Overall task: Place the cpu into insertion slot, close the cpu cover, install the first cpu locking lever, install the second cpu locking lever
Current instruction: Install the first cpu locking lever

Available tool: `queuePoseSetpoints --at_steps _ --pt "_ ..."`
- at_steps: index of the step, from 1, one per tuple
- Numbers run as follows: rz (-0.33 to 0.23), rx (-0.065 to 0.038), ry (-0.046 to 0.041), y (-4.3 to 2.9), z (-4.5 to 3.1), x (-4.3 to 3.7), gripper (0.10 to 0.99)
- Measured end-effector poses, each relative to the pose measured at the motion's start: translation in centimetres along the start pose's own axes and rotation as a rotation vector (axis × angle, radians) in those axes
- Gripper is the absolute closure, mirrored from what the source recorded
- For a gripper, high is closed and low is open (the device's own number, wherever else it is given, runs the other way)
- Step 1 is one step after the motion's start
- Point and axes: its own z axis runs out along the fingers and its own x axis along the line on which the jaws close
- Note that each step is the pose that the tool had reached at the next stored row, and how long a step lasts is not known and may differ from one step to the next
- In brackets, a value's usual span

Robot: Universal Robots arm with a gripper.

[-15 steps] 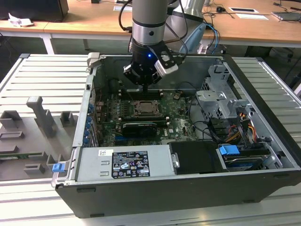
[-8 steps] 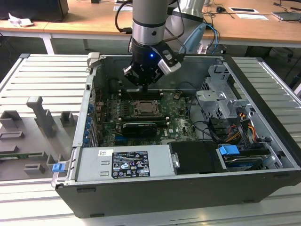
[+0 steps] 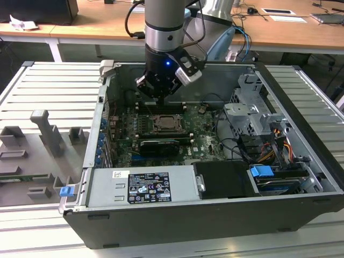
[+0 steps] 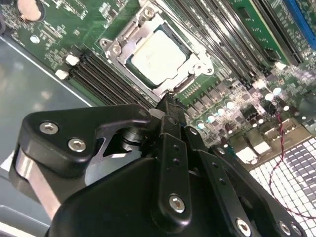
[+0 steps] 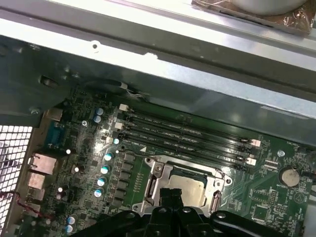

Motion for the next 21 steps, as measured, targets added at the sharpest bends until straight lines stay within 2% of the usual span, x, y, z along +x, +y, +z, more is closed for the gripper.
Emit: queuePoseSetpoints --at_steps 3,4,5,7,11,21 --pt "0.058 0.001 -0.0031 0.01 0.03 0.06 0.980" --pt "0.123 0.002 -0.0070 0.01 0.10 0.06 0.980" --pt "0.158 0.002 -0.0090 0.00 0.15 0.06 0.980" --pt "0.162 0.002 -0.0094 0.05 0.19 0.22 0.980" --pt "0.162 0.002 -0.0094 0.26 0.19 1.02 0.980" --pt "0.162 0.002 -0.0092 0.47 0.19 1.86 0.980"
